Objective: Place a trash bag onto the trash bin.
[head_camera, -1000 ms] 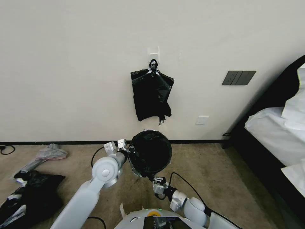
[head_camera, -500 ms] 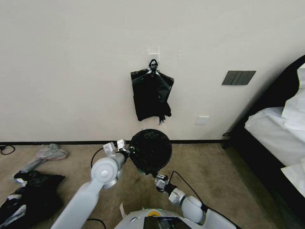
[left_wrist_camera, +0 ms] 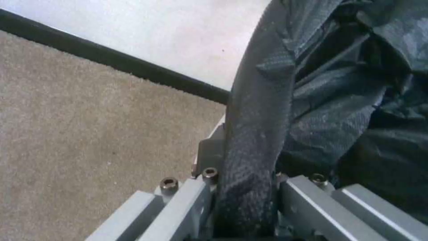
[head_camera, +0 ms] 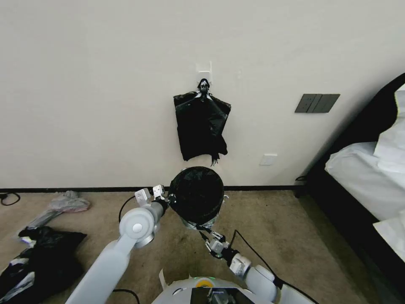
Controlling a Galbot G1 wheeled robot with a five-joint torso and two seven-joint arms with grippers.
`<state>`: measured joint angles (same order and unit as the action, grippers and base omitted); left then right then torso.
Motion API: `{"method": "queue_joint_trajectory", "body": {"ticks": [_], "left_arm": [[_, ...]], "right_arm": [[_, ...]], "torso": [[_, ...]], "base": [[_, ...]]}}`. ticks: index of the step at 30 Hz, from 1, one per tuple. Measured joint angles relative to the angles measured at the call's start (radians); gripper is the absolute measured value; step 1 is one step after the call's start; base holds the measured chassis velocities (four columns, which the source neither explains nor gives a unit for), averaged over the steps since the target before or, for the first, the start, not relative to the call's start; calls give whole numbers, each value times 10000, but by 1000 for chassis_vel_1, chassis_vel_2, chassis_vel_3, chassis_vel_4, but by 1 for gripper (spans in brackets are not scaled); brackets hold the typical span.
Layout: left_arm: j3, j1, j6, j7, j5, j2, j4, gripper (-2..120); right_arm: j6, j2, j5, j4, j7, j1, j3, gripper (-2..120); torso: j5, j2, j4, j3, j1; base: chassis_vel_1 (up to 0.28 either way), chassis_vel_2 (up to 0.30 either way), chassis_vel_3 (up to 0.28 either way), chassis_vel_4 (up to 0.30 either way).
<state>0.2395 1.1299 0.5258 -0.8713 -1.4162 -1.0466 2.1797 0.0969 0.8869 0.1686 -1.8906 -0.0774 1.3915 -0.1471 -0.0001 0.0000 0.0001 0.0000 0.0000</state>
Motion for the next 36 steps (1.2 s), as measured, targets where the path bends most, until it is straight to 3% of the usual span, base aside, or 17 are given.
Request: {"method": "queue_joint_trajectory", "body": {"ticks": [5, 9, 12, 13, 14, 15, 17, 19, 20, 23, 24, 27, 29, 36], "left_arm": [[-39, -180, -18, 28, -2, 1, -128, 1], [-47, -202, -51, 88, 72, 33, -180, 1], [-102, -114, -181, 401, 751, 71, -398, 1], [-102, -114, -181, 401, 751, 71, -398, 1], [-137, -70, -223, 482, 997, 63, -475, 1], [-199, 14, -292, 602, 1376, 31, -582, 1], [-230, 57, -317, 659, 1541, 12, -624, 1], [-360, 172, -404, 794, 1975, -63, -716, 1], [-360, 172, -404, 794, 1975, -63, -716, 1], [-615, 404, -503, 945, 2561, -184, -750, 1], [-615, 404, -503, 945, 2561, -184, -750, 1], [-864, 625, -570, 1119, 3107, -295, -689, 1], [-921, 672, -588, 1181, 3254, -312, -681, 1], [-1133, 818, -610, 1251, 3685, -463, -618, 1]], "right_arm": [[323, -240, -183, -519, -55, 718, 549, 50], [407, -369, -488, -876, -168, 982, 767, 59], [-284, -722, -1879, -2365, -461, 1617, 1235, 76], [-284, -722, -1879, -2365, -461, 1617, 1235, 76], [-760, -860, -2422, -2877, -487, 1839, 1420, 80], [-1805, -1087, -3673, -3811, -702, 2220, 1660, 87], [-2280, -1172, -4326, -4212, -907, 2341, 1737, 90], [-3409, -1326, -5973, -5147, -1669, 2358, 1967, 85], [-3409, -1326, -5973, -5147, -1669, 2358, 1967, 85], [-4912, -1454, -8634, -6076, -2828, 1415, 2218, 69], [-4912, -1454, -8634, -6076, -2828, 1415, 2218, 69], [-5865, -1682, -10729, -6226, -3507, 234, 2476, 53], [-5990, -1740, -11033, -6225, -3617, -1, 2465, 50], [-7376, -1653, -13499, -5571, -4606, -2925, 1505, 22]], "torso": [[2, 0, -1, 0, -1], [3, 0, -1, 0, -1], [4, 0, 1, 0, -1], [4, 0, 1, 0, -1], [3, 0, 2, 0, -1], [-3, 0, 0, 0, -1], [-2, 0, -4, 0, -1], [0, 0, -3, 0, -1], [0, 0, -3, 0, -1], [2, 0, 1, 0, -1], [2, 0, 1, 0, -1], [2, 1, 1, 0, -1], [2, 0, -1, 0, -1], [2, 0, -2, 1, 0]], "base": [[0, 0, 0, 0], [0, 0, 0, 0], [0, 0, 0, 0], [0, 0, 0, 0], [0, 0, 0, 0], [0, 0, 0, 0], [0, 0, 0, 0], [0, 0, 0, 0], [0, 0, 0, 0], [0, 0, 0, 0], [0, 0, 0, 0], [0, 0, 0, 0], [0, 0, 0, 0], [0, 0, 0, 0]]}}
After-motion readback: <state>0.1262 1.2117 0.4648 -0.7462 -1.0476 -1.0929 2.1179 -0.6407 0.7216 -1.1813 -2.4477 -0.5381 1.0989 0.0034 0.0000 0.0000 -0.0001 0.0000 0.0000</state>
